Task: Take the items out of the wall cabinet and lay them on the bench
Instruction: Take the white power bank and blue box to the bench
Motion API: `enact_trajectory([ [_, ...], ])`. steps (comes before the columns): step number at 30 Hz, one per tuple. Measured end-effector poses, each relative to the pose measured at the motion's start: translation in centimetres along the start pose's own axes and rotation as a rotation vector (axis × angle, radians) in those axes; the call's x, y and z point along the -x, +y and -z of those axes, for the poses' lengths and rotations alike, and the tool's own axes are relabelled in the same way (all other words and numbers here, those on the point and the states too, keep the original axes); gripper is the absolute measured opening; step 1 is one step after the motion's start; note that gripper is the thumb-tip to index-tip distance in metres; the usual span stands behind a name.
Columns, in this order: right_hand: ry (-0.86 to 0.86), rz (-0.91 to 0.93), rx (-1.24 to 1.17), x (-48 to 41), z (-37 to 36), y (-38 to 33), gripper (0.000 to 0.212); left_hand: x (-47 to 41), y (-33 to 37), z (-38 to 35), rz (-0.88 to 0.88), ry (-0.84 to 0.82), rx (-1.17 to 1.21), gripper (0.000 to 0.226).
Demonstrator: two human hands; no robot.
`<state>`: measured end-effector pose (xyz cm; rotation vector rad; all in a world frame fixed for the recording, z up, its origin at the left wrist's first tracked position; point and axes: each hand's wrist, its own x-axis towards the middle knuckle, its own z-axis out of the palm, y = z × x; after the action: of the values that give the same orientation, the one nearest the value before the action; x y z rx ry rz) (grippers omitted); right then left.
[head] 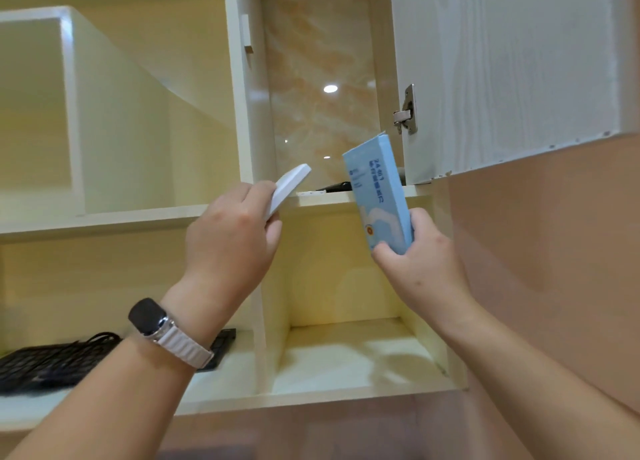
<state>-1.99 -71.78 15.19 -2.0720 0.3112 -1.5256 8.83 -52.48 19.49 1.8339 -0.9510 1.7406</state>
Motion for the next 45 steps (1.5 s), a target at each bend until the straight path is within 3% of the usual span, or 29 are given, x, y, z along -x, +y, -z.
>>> enact_trajectory([
  [6,-0.030,-0.121,-0.216,2.4,-0.4,-1.1,0.010,3.1,0.9,-0.3,0.194,0.018,0.301,0.017],
  [11,-0.015,-0.176,-0.292,5.5,-1.4,-2.0,0.016,6.2,0.8,-0.7,0.325,0.007,0.570,0.021],
  [15,0.024,-0.244,-0.271,8.0,-2.3,-2.4,0.018,8.7,0.7,-1.3,0.462,-0.073,0.799,0.006],
  [22,0.161,-0.424,-0.216,13.8,-4.1,-3.2,0.012,13.3,0.0,-2.7,0.648,-0.262,1.186,0.007],
  [28,0.282,-0.573,-0.082,20.4,-5.6,-4.8,0.014,18.1,-1.3,-2.6,0.794,-0.519,1.471,0.003],
  [34,0.372,-0.700,0.036,27.6,-5.4,-7.8,0.018,22.8,-1.2,-0.3,1.049,-0.849,1.825,0.004],
  [39,0.433,-0.769,0.125,32.1,-3.9,-11.0,0.022,25.3,0.2,2.2,1.042,-1.031,1.978,0.003],
  [45,0.535,-0.810,0.194,37.4,0.0,-14.4,0.023,27.8,3.5,7.1,0.998,-1.382,2.137,0.014],
])
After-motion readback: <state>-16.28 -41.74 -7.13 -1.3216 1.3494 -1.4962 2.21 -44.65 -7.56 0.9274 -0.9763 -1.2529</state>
